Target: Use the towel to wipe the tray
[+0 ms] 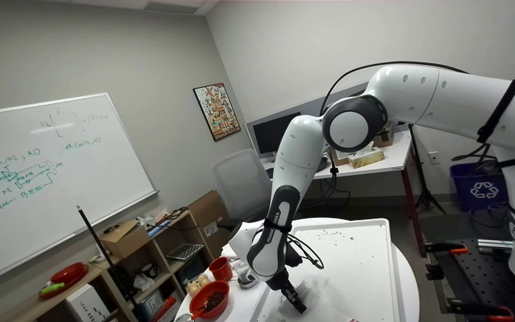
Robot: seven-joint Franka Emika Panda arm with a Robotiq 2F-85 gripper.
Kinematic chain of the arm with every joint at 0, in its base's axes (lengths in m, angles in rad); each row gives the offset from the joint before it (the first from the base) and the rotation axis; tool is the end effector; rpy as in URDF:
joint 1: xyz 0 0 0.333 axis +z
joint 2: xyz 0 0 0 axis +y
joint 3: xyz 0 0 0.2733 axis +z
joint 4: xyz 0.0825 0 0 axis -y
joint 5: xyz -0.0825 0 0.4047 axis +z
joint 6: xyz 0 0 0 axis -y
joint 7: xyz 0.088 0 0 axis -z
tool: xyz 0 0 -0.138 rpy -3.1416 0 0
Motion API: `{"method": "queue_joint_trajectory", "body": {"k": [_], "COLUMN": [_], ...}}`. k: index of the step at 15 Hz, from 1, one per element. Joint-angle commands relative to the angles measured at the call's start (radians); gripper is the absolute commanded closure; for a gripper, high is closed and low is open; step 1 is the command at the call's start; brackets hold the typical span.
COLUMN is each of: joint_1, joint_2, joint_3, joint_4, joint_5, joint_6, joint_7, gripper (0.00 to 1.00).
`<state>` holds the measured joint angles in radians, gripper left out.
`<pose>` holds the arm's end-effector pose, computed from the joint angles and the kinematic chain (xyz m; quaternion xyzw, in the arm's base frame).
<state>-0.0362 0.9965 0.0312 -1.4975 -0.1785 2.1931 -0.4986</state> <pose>0.6281 -0.0137 -0.0181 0.9421 0.2963 -0.1564 0.0112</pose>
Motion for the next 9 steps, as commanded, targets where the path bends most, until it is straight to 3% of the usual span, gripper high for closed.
{"method": "queue_joint_trajectory", "body": {"k": [1, 9], "joint_1": [-0.055, -0.217], "joint_2": [0.007, 0.038], "joint_3": [-0.021, -0.07], "joint_4": [0.035, 0.121], "joint_5": [0.001, 0.055], "joint_6": [-0.014, -0.04], "joint_7": [0.026, 0.059], "gripper": [0.94, 0.93]}}
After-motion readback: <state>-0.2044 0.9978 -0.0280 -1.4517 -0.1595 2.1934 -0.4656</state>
